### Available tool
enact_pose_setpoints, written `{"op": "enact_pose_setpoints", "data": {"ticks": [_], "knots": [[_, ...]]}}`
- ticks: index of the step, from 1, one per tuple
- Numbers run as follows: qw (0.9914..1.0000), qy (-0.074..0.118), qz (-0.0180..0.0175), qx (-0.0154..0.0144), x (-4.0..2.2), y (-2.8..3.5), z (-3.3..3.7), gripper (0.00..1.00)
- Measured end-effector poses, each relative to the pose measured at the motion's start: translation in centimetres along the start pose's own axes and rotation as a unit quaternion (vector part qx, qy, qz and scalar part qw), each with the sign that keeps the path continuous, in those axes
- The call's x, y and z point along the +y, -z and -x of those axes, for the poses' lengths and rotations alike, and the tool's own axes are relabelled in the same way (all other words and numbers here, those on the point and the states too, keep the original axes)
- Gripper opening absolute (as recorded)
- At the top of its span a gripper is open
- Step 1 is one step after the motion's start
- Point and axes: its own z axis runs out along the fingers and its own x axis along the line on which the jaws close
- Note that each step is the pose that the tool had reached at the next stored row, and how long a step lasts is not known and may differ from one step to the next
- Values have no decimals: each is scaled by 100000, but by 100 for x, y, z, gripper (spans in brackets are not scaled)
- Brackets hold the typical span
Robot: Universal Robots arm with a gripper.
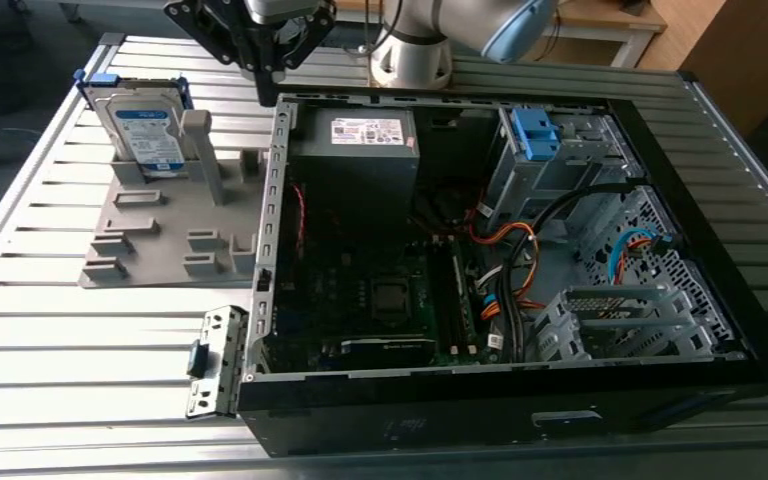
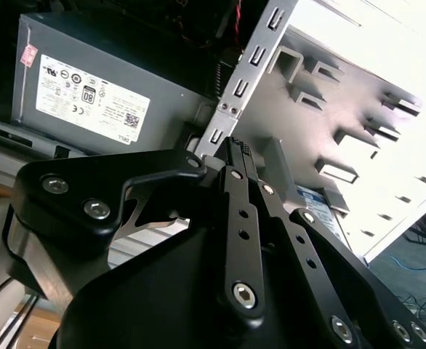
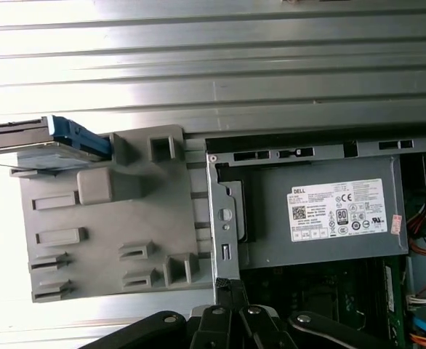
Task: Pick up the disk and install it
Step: 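Reach for the disk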
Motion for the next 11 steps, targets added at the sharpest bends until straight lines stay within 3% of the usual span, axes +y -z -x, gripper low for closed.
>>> {"op": "enact_pose_setpoints", "data": {"ticks": [11], "knots": [[100000,-3,1,-2,-12,0,-154,11]]}}
